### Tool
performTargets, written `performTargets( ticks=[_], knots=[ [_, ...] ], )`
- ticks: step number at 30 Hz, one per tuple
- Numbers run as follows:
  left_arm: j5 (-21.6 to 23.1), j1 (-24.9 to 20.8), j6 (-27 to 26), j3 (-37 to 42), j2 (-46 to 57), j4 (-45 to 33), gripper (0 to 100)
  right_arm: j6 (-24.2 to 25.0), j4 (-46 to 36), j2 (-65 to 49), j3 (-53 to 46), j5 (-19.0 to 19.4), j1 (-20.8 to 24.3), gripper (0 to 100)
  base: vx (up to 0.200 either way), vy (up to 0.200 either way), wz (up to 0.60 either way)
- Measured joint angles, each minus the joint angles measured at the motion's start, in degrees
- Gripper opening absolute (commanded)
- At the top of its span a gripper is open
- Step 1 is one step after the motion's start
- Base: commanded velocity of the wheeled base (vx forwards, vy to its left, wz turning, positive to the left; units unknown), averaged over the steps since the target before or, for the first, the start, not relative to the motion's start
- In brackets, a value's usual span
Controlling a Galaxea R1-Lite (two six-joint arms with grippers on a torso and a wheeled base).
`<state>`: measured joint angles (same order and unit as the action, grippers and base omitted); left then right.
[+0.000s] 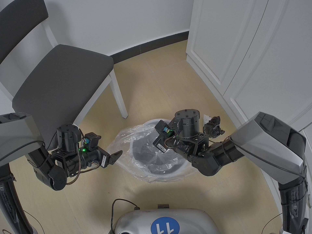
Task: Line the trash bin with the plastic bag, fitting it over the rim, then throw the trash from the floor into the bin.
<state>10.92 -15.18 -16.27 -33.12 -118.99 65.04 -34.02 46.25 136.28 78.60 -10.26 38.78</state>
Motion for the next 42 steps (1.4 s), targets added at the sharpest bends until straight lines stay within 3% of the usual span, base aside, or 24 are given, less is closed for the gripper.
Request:
performTargets(
  ticks=[5, 10, 27, 37, 42],
  knots=[
    [-0.1, 0.0, 0.0, 0.1, -0.1, 0.0, 100, 1.8, 0.0, -0.8, -2.8, 0.0, 3.2, 0, 0.0, 0.0, 0.0],
    [-0.1, 0.0, 0.0, 0.1, -0.3, 0.0, 100, 6.7, -0.2, 0.2, -3.2, 0.0, 4.2, 0, 0.0, 0.0, 0.0],
    [-0.1, -0.5, 0.0, -0.5, -2.1, 0.0, 100, 12.8, -2.2, 8.2, 3.9, 0.6, 1.5, 0, 0.0, 0.0, 0.0],
    [-0.1, -0.5, 0.0, -0.5, -2.4, 0.0, 100, 26.8, -7.2, 9.6, 8.9, 3.6, 1.4, 0, 0.0, 0.0, 0.0],
    [-0.1, -0.5, 0.0, -0.6, -2.8, 0.7, 100, 30.1, -8.8, 9.9, 10.4, 5.1, 1.2, 0, 0.0, 0.0, 0.0]
  ],
)
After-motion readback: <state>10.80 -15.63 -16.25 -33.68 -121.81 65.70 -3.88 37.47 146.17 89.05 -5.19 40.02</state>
